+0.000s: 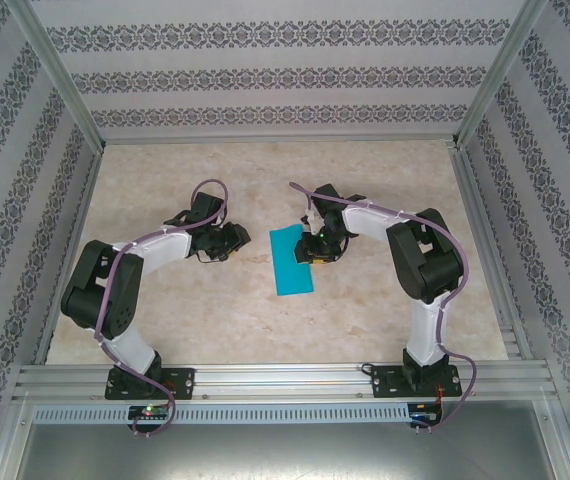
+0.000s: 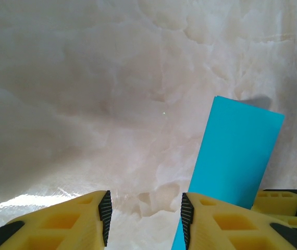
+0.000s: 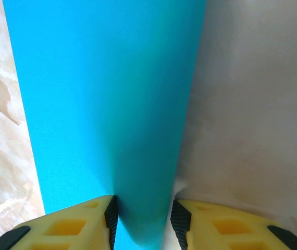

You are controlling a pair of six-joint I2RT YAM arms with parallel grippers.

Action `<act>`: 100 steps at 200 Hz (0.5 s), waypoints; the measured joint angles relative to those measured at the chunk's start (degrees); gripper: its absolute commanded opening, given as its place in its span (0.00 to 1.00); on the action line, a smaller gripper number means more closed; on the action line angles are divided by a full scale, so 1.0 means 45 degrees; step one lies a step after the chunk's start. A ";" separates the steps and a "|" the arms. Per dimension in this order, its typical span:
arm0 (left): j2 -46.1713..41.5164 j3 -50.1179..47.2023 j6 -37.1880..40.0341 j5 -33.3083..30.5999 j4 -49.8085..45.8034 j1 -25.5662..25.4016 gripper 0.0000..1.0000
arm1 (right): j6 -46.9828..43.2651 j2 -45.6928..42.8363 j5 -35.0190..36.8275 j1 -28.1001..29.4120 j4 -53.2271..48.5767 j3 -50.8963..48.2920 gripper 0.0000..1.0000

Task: Fold a paper plane with a square sheet of paper (pick it up from the middle)
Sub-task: Hold the square sheet of paper at the center of the table.

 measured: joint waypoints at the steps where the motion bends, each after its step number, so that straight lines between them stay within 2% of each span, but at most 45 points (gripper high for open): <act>1: 0.0010 0.0000 0.0000 0.0010 0.0005 0.0000 0.42 | 0.0000 0.0005 0.0000 0.0000 0.0000 0.0000 0.39; 100: 0.1515 0.0597 -0.0151 0.1642 0.1336 -0.1107 0.27 | -0.0102 0.0092 0.0044 0.0005 -0.0194 0.0146 0.39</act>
